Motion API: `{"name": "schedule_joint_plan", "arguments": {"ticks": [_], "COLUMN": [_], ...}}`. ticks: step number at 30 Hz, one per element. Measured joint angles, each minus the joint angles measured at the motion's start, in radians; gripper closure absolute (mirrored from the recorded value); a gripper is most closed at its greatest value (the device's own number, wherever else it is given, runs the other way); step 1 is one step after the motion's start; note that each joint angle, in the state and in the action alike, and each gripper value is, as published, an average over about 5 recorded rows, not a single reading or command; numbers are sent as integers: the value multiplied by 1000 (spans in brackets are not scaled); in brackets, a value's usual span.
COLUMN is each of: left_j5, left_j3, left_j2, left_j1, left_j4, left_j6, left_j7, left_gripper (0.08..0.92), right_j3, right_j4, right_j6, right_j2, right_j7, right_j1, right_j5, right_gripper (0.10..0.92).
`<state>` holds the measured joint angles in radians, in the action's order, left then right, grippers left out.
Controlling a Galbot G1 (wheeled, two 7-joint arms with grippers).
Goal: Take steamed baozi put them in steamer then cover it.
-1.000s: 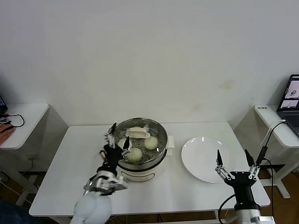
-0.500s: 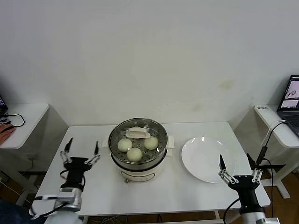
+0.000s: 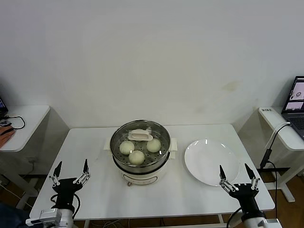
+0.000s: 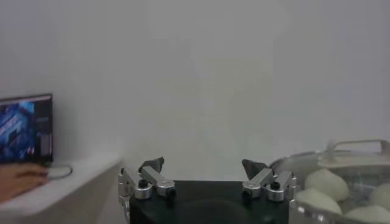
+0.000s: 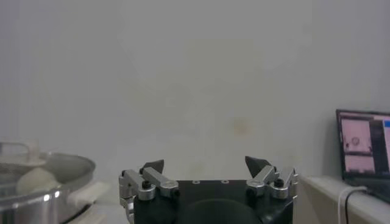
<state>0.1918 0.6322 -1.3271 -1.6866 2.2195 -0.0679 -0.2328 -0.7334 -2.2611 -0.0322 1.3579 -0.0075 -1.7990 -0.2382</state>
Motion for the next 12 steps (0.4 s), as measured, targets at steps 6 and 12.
{"name": "schedule_joint_plan", "arguments": {"ticks": [6,12], "left_j5": [7,4], "left_j3": [11,12], "left_j2": [-7,-15], "left_j1": [-34,-53], "left_j4": [1,7], "left_j6": [2,0], "left_j7": [2,4], "left_gripper": [177,177], "right_j3": [19,42], "right_j4": [13,19], "right_j6": [15,19], "right_j2": [-25,-50], "right_j7": [2,2], "right_j1": [-3,-13], "right_j5": [-19,-36], "right_gripper": [203,202]}}
